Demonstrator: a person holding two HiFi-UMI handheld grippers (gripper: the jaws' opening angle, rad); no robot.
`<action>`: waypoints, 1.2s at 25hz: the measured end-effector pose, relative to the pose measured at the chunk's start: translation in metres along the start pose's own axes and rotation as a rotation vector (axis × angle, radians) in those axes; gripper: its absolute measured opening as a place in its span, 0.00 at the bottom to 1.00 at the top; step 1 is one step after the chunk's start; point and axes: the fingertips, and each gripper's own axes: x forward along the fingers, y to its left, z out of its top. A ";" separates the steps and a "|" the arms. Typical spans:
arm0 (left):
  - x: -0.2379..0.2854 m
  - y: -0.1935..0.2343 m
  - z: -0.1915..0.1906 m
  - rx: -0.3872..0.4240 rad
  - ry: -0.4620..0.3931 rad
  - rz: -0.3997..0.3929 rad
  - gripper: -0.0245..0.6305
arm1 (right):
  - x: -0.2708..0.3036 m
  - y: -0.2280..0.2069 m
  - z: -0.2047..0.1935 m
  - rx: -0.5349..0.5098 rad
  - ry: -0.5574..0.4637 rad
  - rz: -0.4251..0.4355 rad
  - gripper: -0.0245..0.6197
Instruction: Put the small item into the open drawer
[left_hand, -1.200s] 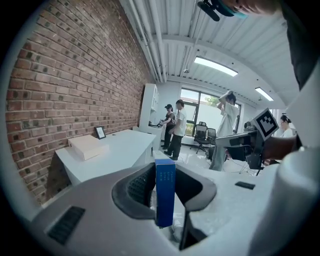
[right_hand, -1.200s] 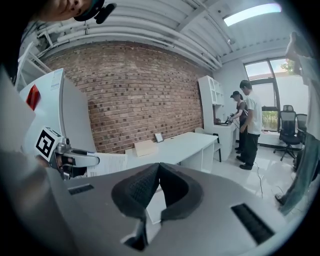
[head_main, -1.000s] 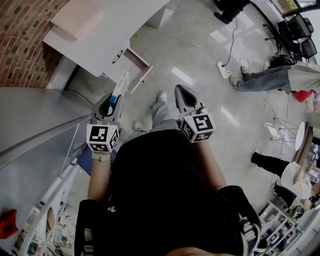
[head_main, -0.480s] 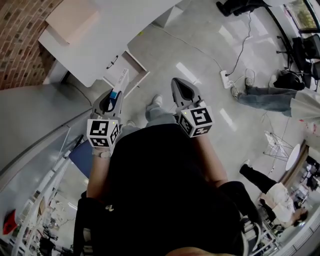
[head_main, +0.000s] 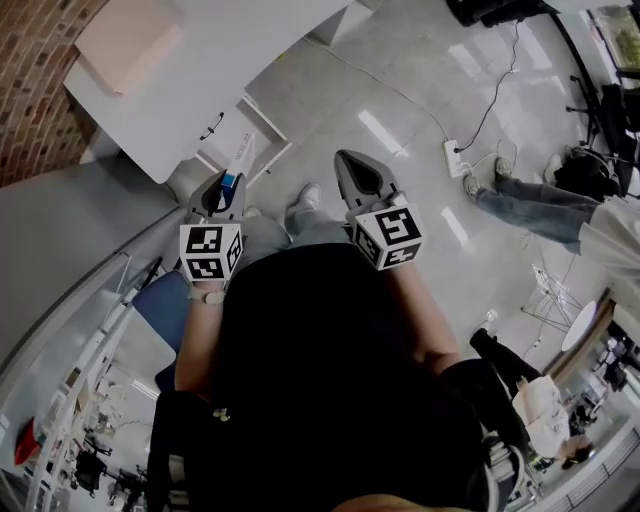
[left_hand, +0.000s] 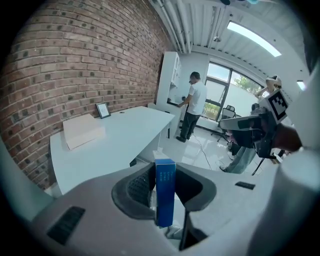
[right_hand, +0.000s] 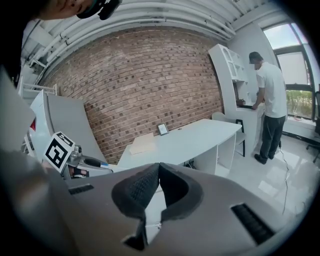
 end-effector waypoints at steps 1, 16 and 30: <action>0.006 0.002 -0.001 0.000 0.012 -0.002 0.19 | 0.003 -0.002 0.000 0.005 0.006 -0.001 0.06; 0.097 0.049 -0.050 0.039 0.191 -0.127 0.19 | 0.047 -0.010 -0.026 0.084 0.103 -0.158 0.06; 0.226 0.103 -0.139 0.016 0.427 -0.144 0.19 | 0.077 -0.038 -0.066 0.191 0.185 -0.264 0.06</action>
